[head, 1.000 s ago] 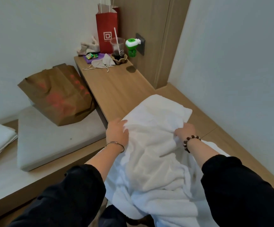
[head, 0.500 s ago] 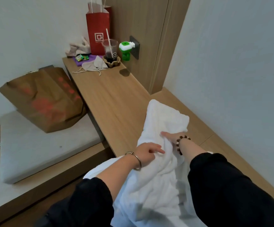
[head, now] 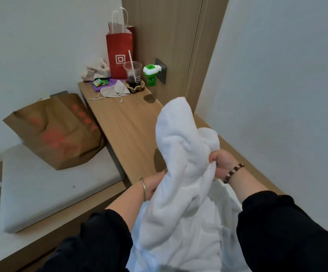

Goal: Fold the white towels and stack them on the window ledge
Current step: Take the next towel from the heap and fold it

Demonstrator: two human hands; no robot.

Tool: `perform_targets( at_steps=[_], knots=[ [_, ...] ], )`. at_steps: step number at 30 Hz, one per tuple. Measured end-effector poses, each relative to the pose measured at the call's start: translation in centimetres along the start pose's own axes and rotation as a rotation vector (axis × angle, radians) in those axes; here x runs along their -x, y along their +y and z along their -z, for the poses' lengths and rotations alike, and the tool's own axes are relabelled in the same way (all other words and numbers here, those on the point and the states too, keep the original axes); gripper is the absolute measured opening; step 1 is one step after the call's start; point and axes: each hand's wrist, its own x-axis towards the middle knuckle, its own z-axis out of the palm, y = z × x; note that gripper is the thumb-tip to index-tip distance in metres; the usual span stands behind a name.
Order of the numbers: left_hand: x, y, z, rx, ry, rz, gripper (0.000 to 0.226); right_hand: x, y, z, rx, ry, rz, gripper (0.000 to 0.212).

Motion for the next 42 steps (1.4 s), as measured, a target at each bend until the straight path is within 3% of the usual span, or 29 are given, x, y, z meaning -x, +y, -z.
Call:
perform_targets(
  at_steps=[2,4,6,8,10,12,14,17,19,21,23,26,27,30,33,35,38,39,42],
  knots=[
    [0.1,0.7,-0.4,-0.065,-0.032,0.010,0.024,-0.2,-1.0,0.1,0.101,-0.039,0.056,0.056],
    [0.1,1.2,-0.3,-0.015,0.004,-0.036,0.032,-0.5,-1.8,0.2,0.311,0.037,0.126,0.043],
    [0.6,1.7,0.2,0.092,-0.004,-0.103,0.024,-0.4,-2.2,0.1,0.706,0.223,0.250,0.017],
    [1.1,2.0,0.6,0.282,0.004,-0.178,0.018,-0.4,-2.4,0.5,1.007,0.516,0.431,0.018],
    [1.1,2.7,2.0,0.427,0.143,-0.286,0.016,-0.6,-2.8,1.2,0.971,0.727,0.519,0.016],
    [1.5,3.8,3.2,0.308,0.351,-0.382,0.015,-1.0,-4.0,1.5,0.957,0.823,0.517,0.015],
    [2.5,5.5,3.5,0.123,0.488,-0.469,0.025,-1.4,-6.0,0.9,0.913,0.814,0.542,0.021],
    [4.2,8.8,3.0,0.085,0.556,-0.599,0.029,-0.8,-9.8,-2.5,0.754,0.850,0.731,0.029],
    [4.7,10.9,2.9,0.152,0.610,-0.674,0.033,-0.5,-11.6,-5.1,0.507,0.850,0.902,0.027],
    [4.5,11.8,3.0,0.275,0.576,-0.659,0.065,-0.8,-12.3,-6.6,0.306,0.831,0.981,0.026],
    [4.1,11.4,3.1,0.364,0.460,-0.499,0.099,-1.7,-12.2,-6.7,0.414,0.814,0.896,0.032],
    [2.9,7.4,3.3,0.365,0.289,-0.257,0.076,-4.0,-9.8,-4.8,0.894,0.715,0.432,0.089],
    [2.5,6.0,3.6,0.347,0.299,-0.185,0.068,-4.7,-8.2,-4.1,1.006,0.668,0.348,0.094],
    [1.6,3.4,4.2,0.350,0.402,-0.123,0.053,-5.9,-1.8,-2.3,1.391,0.420,0.255,0.089],
    [1.5,3.1,4.1,0.373,0.480,-0.174,0.054,-5.3,5.6,-0.3,1.656,0.077,-0.055,0.083],
    [2.1,3.2,4.4,0.341,0.674,-0.291,0.053,-4.0,8.8,1.5,1.713,0.010,-0.199,0.075],
    [4.5,4.1,6.5,0.134,1.320,-0.426,0.044,-3.2,10.2,4.1,1.728,0.149,-0.180,0.070],
    [5.6,4.8,7.3,0.100,1.464,-0.449,0.044,-3.0,9.9,4.8,1.723,0.187,-0.182,0.070],
    [6.8,5.9,9.1,-0.207,1.631,-0.402,0.059,-3.0,9.1,6.4,1.718,0.250,-0.207,0.074]
  ],
)
